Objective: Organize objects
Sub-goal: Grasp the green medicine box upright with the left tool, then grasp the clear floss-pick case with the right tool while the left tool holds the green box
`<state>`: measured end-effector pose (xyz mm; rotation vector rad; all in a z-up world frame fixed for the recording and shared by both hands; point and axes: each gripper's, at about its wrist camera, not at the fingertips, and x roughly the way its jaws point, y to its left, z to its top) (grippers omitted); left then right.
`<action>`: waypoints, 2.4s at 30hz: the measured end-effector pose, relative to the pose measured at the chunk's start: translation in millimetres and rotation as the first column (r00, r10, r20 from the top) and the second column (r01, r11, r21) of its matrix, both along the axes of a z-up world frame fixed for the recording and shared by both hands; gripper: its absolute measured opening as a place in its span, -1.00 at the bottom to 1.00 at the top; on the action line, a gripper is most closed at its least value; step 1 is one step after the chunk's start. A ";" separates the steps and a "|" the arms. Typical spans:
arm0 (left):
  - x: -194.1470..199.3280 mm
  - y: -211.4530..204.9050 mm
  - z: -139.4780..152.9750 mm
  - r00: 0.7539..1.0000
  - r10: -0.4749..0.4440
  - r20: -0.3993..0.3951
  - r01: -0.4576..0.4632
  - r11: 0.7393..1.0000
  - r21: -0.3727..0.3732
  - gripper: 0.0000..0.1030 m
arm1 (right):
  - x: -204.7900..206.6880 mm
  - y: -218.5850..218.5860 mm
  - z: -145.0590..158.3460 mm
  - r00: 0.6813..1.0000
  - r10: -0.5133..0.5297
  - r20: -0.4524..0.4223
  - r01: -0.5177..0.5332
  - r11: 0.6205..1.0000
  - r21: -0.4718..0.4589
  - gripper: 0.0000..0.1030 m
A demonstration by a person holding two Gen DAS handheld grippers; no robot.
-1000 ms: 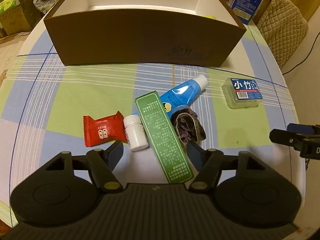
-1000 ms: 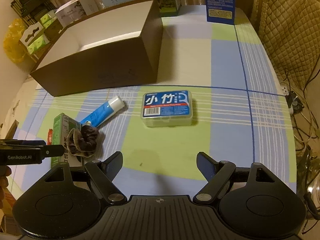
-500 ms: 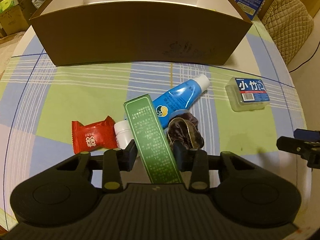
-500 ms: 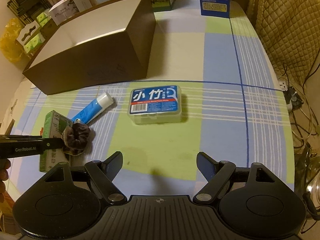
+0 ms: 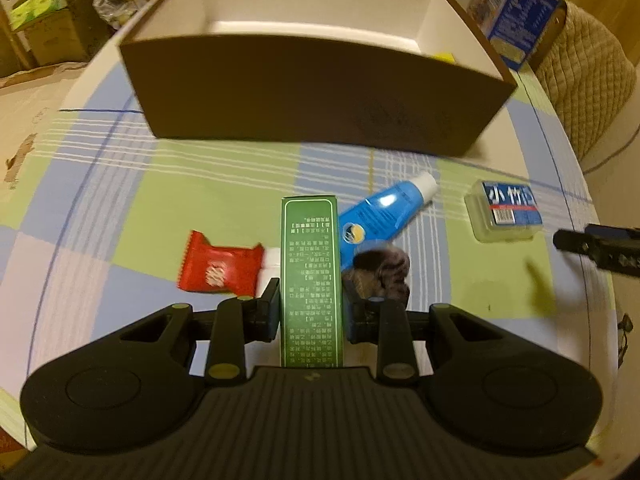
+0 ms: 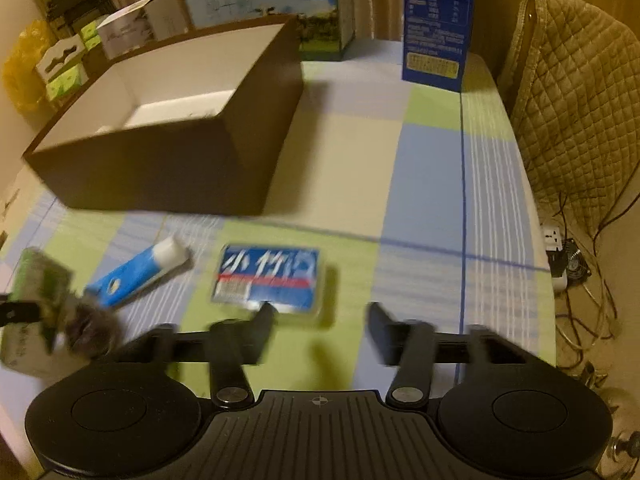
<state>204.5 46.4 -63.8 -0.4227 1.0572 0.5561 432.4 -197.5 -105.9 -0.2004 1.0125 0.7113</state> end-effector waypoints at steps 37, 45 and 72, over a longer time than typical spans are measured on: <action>-2.8 48.5 9.2 0.995 0.096 0.003 -0.096 0.994 0.059 -0.51 | -68.2 29.2 -9.6 0.961 0.211 -0.177 -0.197 0.976 0.096 0.36; -5.4 44.9 9.0 0.997 0.082 0.008 -0.082 0.995 0.051 -0.51 | -80.6 55.1 -25.8 0.962 0.246 -0.118 -0.251 0.967 -0.033 0.35; -17.7 43.4 16.0 0.998 0.051 0.034 -0.053 0.997 0.047 -0.51 | -88.9 55.9 -5.8 0.978 0.188 -0.094 -0.188 0.982 0.011 0.10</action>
